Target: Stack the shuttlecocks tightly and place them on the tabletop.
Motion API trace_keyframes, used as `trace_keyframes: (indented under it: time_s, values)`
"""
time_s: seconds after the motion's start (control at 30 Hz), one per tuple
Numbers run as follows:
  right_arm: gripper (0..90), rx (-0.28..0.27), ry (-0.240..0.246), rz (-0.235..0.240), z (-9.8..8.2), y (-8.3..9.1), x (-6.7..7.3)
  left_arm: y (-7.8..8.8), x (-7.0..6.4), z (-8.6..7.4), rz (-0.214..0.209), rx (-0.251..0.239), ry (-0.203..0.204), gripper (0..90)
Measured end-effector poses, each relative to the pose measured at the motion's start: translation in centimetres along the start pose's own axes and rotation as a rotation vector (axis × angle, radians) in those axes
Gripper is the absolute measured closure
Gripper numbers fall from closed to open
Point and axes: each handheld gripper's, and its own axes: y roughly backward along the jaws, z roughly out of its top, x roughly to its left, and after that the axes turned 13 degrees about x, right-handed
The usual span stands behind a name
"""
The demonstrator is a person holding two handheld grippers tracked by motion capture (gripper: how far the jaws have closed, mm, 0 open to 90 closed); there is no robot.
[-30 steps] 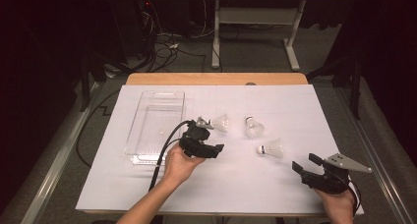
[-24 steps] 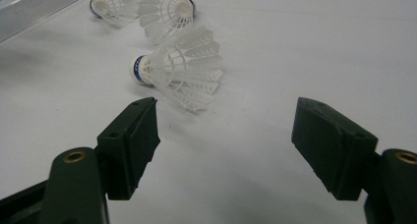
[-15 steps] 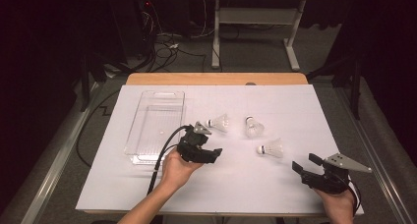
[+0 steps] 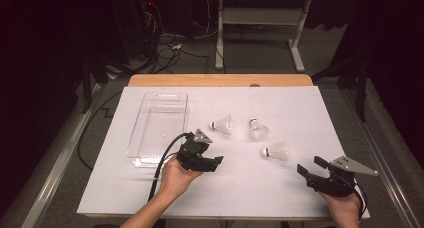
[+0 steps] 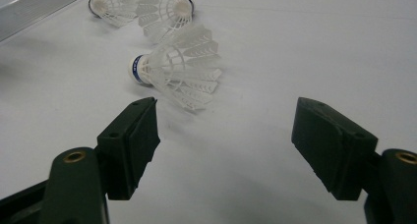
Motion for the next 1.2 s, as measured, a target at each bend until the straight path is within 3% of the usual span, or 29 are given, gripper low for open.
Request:
trace_keyframes:
  time_s: [1.2]
  values:
    - [26.2,-0.001,0.002,-0.003,0.0,0.0,0.1,1.5,0.1,-3.5,0.017,0.006,-0.007,35.0]
